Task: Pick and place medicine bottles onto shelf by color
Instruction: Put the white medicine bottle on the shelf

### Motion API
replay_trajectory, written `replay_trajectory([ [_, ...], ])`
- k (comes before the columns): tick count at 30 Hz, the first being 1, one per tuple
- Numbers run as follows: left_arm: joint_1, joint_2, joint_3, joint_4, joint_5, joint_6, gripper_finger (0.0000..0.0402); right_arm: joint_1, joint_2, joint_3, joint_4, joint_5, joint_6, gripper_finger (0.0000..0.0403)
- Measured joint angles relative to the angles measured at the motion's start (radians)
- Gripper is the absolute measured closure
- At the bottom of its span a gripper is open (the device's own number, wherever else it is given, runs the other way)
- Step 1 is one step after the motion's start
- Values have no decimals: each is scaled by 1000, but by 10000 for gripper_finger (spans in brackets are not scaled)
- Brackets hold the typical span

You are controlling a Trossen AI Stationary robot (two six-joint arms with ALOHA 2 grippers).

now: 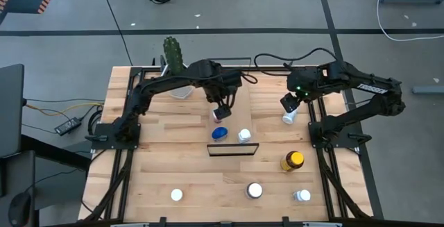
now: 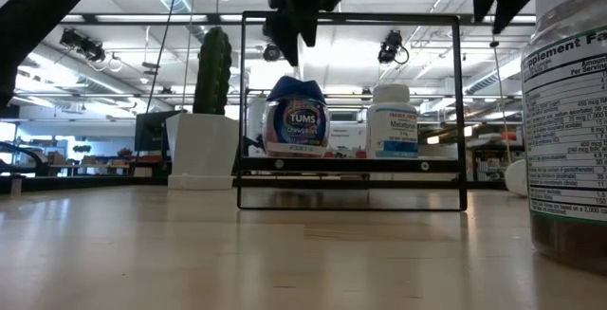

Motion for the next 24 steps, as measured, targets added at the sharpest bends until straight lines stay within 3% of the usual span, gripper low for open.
replay_trajectory([
  [11, 14, -95, -1, -10, -50, -8, 49, -148, -1, -335, 97, -158, 5, 138],
  [24, 59, -105, -1, -32, -45, 188, 49, -413, -33, -544, 306, -197, 112, 138],
])
